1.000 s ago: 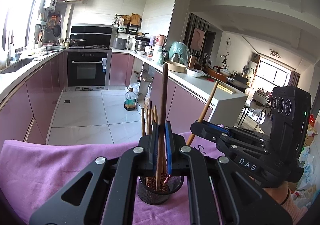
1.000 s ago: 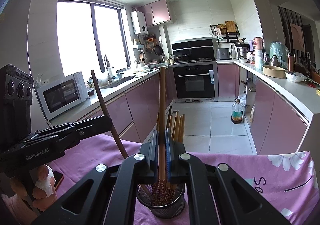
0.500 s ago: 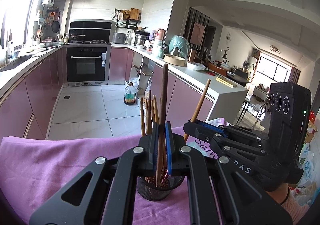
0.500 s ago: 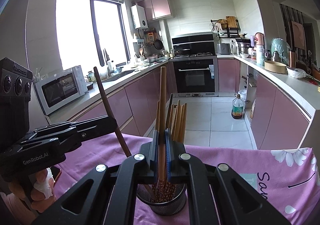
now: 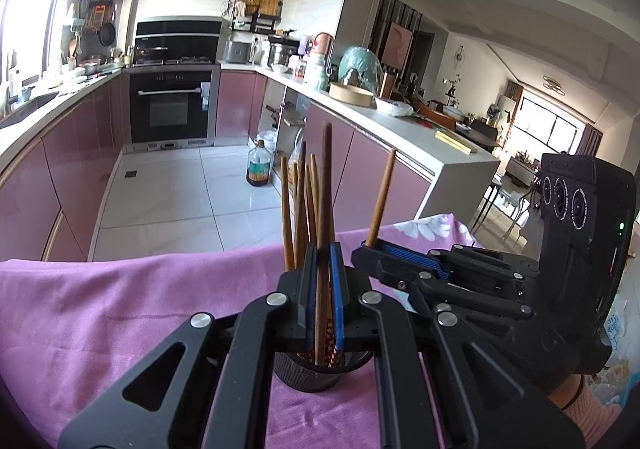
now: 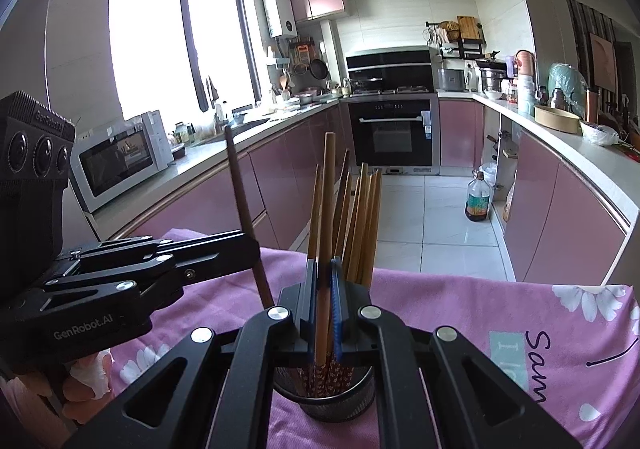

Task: Organize utensils
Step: 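Open both grippers and pull them back from the holder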

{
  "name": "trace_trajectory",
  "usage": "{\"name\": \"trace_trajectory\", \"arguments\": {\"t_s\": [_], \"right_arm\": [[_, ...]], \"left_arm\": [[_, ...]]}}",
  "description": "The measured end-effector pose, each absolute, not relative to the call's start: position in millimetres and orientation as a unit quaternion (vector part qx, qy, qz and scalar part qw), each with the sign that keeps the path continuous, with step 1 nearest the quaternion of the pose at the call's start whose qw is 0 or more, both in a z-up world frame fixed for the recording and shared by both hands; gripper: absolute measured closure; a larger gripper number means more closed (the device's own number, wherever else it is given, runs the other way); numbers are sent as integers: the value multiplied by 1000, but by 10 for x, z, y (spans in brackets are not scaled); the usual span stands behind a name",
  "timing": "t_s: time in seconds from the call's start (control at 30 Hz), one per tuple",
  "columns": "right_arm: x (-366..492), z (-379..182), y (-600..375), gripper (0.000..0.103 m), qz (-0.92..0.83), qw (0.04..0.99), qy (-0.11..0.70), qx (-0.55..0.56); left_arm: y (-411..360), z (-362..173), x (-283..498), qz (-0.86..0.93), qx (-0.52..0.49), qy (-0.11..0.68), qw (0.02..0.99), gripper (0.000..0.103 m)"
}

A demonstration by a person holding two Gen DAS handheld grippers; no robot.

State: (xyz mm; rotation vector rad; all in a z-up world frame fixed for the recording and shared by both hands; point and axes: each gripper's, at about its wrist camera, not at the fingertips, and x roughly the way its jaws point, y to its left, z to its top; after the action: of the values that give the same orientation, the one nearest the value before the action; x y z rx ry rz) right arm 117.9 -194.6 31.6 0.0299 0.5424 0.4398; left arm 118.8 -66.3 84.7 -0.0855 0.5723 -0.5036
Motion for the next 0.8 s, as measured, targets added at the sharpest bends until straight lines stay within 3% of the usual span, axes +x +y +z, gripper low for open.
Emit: {"name": "trace_trajectory", "arguments": {"t_s": [0.37,0.5,0.67,0.77,0.8], "right_arm": [[1207,170,-1940,95,211,935,286,25],[1143,119,-1963,88,211,934,287,29],[985,111,-1984,66,211,937,277,33],[873,110,-2007,47,207,941,265,38],[819,110,-2022,44,203,944,259,41]], "left_arm": [[-660,634,1292,-237,-33,300,924,93],[-606,587,1192,-234,-26,288,928,79],[-469,549,981,-217,-24,266,939,55],[-336,526,873,-198,-30,252,947,35],[-282,515,821,-187,-31,244,951,24]]}}
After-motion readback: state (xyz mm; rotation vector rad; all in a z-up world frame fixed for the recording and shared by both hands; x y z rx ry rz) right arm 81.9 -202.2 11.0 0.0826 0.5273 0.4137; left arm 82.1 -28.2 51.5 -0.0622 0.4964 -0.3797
